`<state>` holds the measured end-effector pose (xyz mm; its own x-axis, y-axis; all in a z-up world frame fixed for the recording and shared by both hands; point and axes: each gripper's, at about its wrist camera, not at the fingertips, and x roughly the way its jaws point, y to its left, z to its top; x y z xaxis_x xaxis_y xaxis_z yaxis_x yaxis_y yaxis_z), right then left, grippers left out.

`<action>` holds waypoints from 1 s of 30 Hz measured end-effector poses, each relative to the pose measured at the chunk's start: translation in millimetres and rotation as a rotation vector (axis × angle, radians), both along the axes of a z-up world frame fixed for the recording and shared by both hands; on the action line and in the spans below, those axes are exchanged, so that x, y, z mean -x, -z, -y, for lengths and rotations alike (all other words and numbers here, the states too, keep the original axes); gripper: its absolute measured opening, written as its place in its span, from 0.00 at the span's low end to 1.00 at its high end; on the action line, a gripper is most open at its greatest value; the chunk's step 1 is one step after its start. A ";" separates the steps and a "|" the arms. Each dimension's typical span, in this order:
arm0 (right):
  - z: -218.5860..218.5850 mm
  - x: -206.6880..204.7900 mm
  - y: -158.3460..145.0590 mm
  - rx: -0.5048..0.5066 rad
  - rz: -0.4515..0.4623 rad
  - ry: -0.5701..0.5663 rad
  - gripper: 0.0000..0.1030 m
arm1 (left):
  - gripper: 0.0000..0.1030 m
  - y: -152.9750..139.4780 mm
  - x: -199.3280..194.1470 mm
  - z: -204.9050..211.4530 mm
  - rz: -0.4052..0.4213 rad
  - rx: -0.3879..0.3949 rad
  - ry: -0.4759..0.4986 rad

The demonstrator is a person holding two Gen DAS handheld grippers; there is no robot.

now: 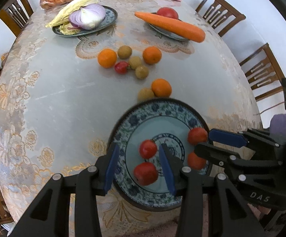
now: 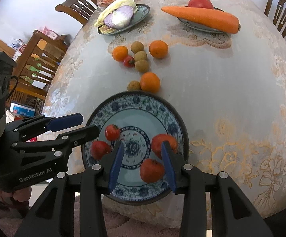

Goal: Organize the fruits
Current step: 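Withdraw both tools from the plate toward the remaining fruits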

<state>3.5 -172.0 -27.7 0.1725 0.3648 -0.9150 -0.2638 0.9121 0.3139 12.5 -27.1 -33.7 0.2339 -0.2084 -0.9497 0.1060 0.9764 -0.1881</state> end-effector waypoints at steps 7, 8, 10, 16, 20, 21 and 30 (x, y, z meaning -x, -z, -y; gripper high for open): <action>-3.8 -13.8 -0.5 0.003 0.006 -0.010 0.39 | 0.42 -2.1 -13.5 -6.9 0.007 -0.007 -0.028; -4.7 -17.2 -0.7 0.005 0.008 -0.013 0.39 | 0.42 -2.1 -16.4 -8.1 0.008 -0.009 -0.031; -5.7 -23.3 -1.5 0.008 0.013 -0.016 0.39 | 0.43 -2.7 -21.7 -9.5 0.011 -0.012 -0.038; -8.0 -43.2 -1.0 0.010 0.020 -0.016 0.39 | 0.43 -3.7 -37.5 -14.7 0.019 -0.016 -0.064; -9.9 -55.8 0.6 0.012 0.022 -0.016 0.39 | 0.43 -1.9 -49.3 -17.5 0.017 -0.016 -0.077; -10.4 -58.4 1.4 0.013 0.022 -0.017 0.39 | 0.43 -1.8 -52.5 -18.2 0.017 -0.016 -0.081; -14.7 -85.1 9.4 0.020 0.009 -0.014 0.39 | 0.42 1.7 -82.7 -23.4 0.022 -0.011 -0.107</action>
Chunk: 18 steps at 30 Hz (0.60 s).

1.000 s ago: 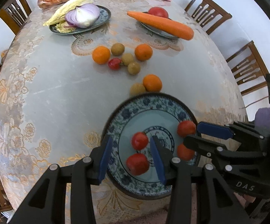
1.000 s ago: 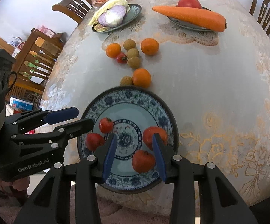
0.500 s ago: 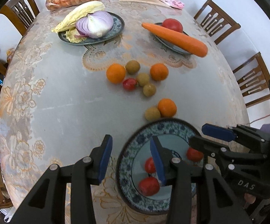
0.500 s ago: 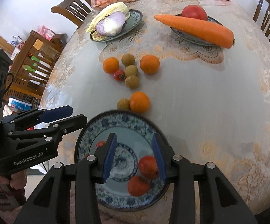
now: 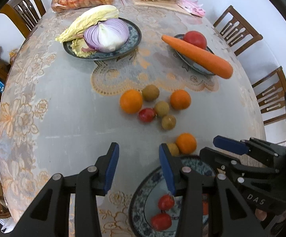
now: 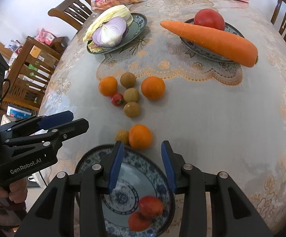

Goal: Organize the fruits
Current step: 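Withdraw both tools from the plate toward the remaining fruits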

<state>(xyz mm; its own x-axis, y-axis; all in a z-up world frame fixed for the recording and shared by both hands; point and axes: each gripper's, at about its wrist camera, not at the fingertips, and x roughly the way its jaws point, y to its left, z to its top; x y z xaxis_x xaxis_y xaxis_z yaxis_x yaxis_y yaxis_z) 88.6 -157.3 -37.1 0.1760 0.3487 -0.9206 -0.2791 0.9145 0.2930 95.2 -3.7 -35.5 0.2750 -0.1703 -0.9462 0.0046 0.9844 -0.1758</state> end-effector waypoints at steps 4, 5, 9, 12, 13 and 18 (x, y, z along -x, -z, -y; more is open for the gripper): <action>-3.2 -15.1 2.5 0.001 -0.005 0.004 0.39 | 0.43 3.4 -16.4 -4.3 0.001 0.005 -0.019; -3.7 -18.1 3.0 0.001 -0.005 0.005 0.39 | 0.43 3.9 -18.5 -5.1 0.002 0.005 -0.021; -6.1 -31.2 5.7 0.000 -0.006 0.011 0.39 | 0.43 6.9 -34.6 -8.6 0.009 0.011 -0.038; -7.7 -40.4 7.9 -0.003 -0.006 0.019 0.39 | 0.43 10.1 -44.6 -9.7 0.009 0.015 -0.045; -8.2 -43.4 8.5 -0.005 -0.006 0.022 0.39 | 0.43 11.1 -47.5 -10.1 0.009 0.016 -0.047; -10.2 -55.5 13.7 -0.004 -0.006 0.034 0.39 | 0.43 17.5 -61.3 -10.5 0.002 0.013 -0.052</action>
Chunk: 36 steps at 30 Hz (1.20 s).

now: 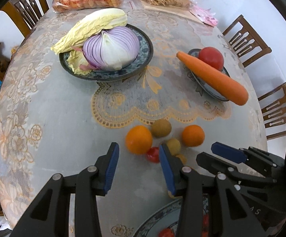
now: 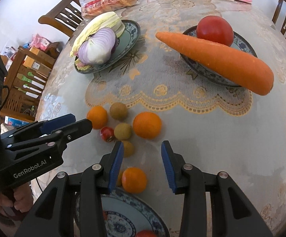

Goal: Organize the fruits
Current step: 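Withdraw both tools from the plate toward the remaining fruits, then grasp an orange with the left tool while the right tool grasps another orange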

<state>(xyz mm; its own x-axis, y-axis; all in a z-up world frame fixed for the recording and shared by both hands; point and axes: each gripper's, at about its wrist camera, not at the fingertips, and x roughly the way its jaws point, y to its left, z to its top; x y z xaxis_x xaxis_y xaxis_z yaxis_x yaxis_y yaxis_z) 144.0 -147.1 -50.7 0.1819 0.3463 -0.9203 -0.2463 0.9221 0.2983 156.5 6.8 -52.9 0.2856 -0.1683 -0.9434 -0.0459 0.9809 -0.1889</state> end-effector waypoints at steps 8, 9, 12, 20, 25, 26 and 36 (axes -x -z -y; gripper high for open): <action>-0.9 -14.3 10.9 -0.007 -0.013 0.013 0.39 | 0.43 11.9 -9.8 1.8 -0.022 0.004 0.000; -0.8 -14.9 12.1 -0.007 -0.014 0.014 0.39 | 0.43 13.3 -10.5 2.4 -0.023 0.005 0.000; -0.8 -18.2 15.6 -0.007 -0.019 0.019 0.39 | 0.43 17.3 -12.9 3.9 -0.029 0.007 0.000; -6.2 -25.7 21.0 -0.011 -0.016 0.009 0.39 | 0.43 27.0 -19.8 5.6 -0.038 0.008 -0.009; -10.6 -25.5 22.6 -0.006 -0.010 -0.013 0.39 | 0.41 30.1 -19.1 4.9 -0.043 0.008 -0.011; -11.1 -25.8 22.7 -0.005 -0.006 -0.013 0.39 | 0.38 31.0 -19.1 5.5 -0.044 0.013 -0.009; -8.2 -27.5 25.3 -0.006 -0.004 -0.006 0.35 | 0.34 30.1 -17.2 1.9 -0.035 0.018 -0.006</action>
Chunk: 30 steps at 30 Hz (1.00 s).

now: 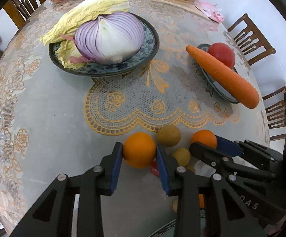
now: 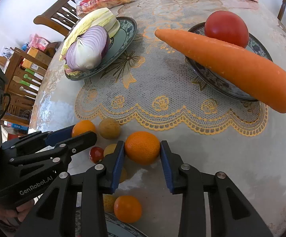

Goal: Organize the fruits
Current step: 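Grasp an orange with the left tool while the right tool grasps another orange, then carry both oranges over the blue-and-white plate with both tools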

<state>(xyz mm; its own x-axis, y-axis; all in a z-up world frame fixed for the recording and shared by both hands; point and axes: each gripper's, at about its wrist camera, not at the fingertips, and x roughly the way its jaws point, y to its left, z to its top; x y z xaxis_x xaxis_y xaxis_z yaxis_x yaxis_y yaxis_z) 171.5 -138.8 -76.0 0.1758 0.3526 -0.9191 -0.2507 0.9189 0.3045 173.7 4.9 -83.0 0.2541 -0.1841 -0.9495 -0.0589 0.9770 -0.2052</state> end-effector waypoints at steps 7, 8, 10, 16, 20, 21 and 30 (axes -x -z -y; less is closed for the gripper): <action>5.0 3.9 -5.4 0.001 0.016 0.010 0.35 | 0.34 -11.9 7.8 -5.3 0.024 0.010 -0.002; 5.8 4.8 -6.7 0.001 0.018 0.011 0.35 | 0.34 -13.7 9.3 -5.9 0.026 0.011 -0.002; 6.8 6.6 -9.1 -0.001 0.022 0.013 0.35 | 0.34 -16.5 10.5 -5.9 0.030 0.012 0.000; 9.6 13.0 -15.1 -0.007 0.030 0.018 0.35 | 0.34 -25.9 18.8 -2.5 0.042 0.012 0.015; 10.2 18.4 -19.3 -0.011 0.036 0.021 0.35 | 0.34 -31.5 24.5 -0.3 0.052 0.012 0.024; 9.8 20.2 -20.5 -0.012 0.038 0.021 0.35 | 0.34 -32.9 26.9 -0.5 0.055 0.012 0.027; 9.6 39.1 -32.8 -0.023 0.059 0.019 0.35 | 0.34 -47.8 46.5 4.8 0.080 0.020 0.043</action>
<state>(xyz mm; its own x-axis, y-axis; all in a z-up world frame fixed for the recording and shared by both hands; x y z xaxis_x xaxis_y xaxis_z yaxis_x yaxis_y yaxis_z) 132.4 -148.4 -43.1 0.2358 0.3701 -0.8986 -0.2517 0.9164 0.3114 127.2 0.1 -35.2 0.3209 -0.2152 -0.9223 0.0000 0.9738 -0.2272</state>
